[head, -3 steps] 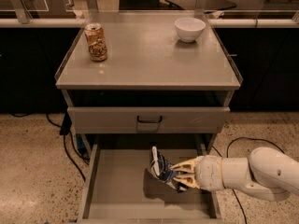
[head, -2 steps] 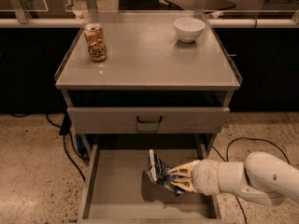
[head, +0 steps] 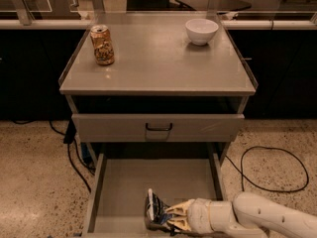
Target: Place blue chip bag into middle drawer
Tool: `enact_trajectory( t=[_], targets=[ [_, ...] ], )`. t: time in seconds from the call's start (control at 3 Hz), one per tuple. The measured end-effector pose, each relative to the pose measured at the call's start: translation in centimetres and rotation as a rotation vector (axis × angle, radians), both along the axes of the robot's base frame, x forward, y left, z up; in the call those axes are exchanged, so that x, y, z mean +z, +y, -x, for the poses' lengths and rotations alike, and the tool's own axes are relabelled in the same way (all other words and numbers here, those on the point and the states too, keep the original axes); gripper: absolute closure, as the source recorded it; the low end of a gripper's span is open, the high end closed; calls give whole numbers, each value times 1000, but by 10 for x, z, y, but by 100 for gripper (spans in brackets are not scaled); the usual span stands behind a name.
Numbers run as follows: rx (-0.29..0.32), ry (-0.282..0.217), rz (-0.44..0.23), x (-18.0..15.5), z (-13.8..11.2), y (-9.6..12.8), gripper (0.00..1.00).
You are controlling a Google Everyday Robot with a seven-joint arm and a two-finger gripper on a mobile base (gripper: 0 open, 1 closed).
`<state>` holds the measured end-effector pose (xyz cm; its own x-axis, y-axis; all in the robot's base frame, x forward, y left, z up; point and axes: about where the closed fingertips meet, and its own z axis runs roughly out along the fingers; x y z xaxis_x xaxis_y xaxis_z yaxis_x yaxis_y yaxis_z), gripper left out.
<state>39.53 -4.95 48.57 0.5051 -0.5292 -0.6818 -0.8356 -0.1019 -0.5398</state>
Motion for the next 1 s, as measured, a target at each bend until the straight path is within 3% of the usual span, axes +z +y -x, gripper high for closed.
enact_trajectory(
  t=[0.33,1.0],
  targets=[
    [-15,-19,52,-72,8,27,100],
    [-7,-43,49,-59,8,32,100]
  ],
)
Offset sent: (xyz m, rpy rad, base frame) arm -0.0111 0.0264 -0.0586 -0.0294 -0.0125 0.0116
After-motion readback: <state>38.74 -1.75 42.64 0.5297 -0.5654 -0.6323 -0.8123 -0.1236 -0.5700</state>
